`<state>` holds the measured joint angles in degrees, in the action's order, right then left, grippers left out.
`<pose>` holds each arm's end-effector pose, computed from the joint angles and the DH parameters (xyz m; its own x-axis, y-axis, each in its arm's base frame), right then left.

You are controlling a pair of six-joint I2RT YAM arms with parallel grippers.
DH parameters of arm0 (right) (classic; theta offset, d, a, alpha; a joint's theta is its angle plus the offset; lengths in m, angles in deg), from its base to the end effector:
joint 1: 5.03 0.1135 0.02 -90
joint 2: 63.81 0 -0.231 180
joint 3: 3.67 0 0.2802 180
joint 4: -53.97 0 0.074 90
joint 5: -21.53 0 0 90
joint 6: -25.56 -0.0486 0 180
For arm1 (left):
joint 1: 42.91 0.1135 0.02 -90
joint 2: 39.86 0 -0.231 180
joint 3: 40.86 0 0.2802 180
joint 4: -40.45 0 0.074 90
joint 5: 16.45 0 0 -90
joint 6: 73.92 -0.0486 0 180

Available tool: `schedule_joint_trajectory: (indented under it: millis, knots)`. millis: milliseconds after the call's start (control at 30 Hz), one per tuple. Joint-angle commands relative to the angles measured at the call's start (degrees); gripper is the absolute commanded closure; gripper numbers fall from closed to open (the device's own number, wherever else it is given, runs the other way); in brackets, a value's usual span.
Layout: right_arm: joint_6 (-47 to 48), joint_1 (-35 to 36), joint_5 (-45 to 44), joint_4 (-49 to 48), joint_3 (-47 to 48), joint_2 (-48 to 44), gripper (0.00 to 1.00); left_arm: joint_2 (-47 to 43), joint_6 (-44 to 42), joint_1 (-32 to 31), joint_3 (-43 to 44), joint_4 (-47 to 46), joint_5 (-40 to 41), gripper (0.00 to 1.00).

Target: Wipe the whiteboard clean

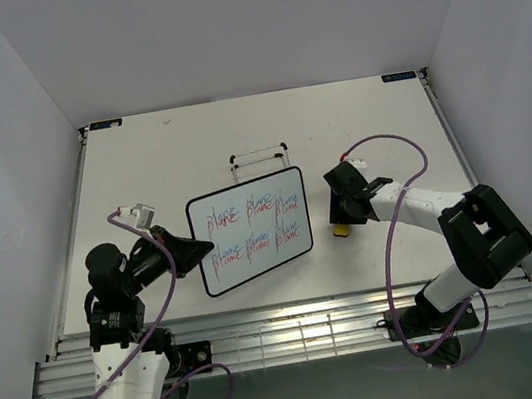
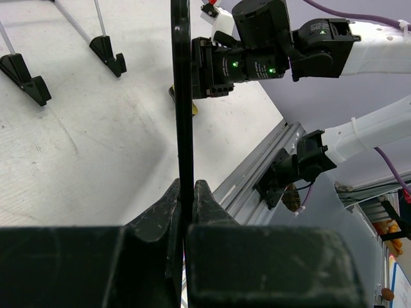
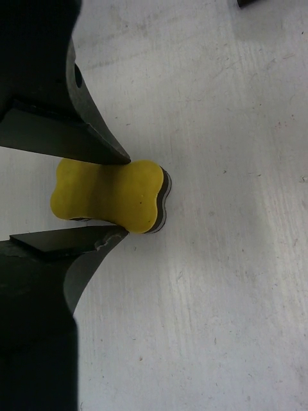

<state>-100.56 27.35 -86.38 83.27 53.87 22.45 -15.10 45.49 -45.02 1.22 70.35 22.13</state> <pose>0.2735 0.1557 0.1074 -0.7980 0.1582 -0.5816 0.1217 0.9874 0.1015 0.1780 -0.0446 0.2709 -0.5753 -0.2852 -0.7666 0.5773 0.5223 -0.6276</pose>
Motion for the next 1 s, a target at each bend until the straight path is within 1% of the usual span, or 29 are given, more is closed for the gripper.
schedule_joint_trajectory:
  millis: [0, 133, 367, 700, 767, 800, 867, 900, 967]
  knots:
    - [-0.97, 0.32, -1.69, -1.11, 0.01, -0.92, 0.53, -0.93, 0.65, -0.26, 0.78, -4.71, -2.11, 1.0]
    - [-0.62, 0.4, -1.16, -1.55, -0.25, -0.39, 0.6, -0.93, 0.65, -0.35, 0.87, -4.62, -1.76, 1.0]
    - [1.22, 0.67, -0.63, -2.16, -0.69, -2.05, 0.64, -0.41, 0.48, -0.26, 1.31, -2.96, 0.61, 1.0]
    - [8.69, 0.84, 0.15, -1.99, -2.1, -13.03, 0.65, 1.35, 0.3, -0.26, 1.57, -2.16, 1.85, 1.0]
    - [11.92, 0.93, 2.95, -1.99, -2.36, -15.06, 0.65, 1.96, 0.3, -0.35, 1.58, -2.16, 1.94, 1.0]
    - [13.78, 1.02, 5.06, -3.99, -2.63, -17.5, 0.68, 2.31, 0.39, -0.35, 1.57, -2.16, 1.94, 1.0]
    - [17.9, 2.07, 9.79, -5.58, -3.24, -20.41, 0.68, 3.71, 0.39, -0.35, 1.66, -2.16, 1.59, 1.0]
    - [18.8, 2.59, 11.13, -7.16, -3.42, -23.47, 0.68, 4.25, 0.39, -0.35, 1.75, -2.25, 1.58, 1.0]
    - [19.85, 3.39, 15.61, -8.48, -3.51, -26.3, 0.69, 5.39, 0.47, -0.35, 1.75, -2.16, 1.67, 1.0]
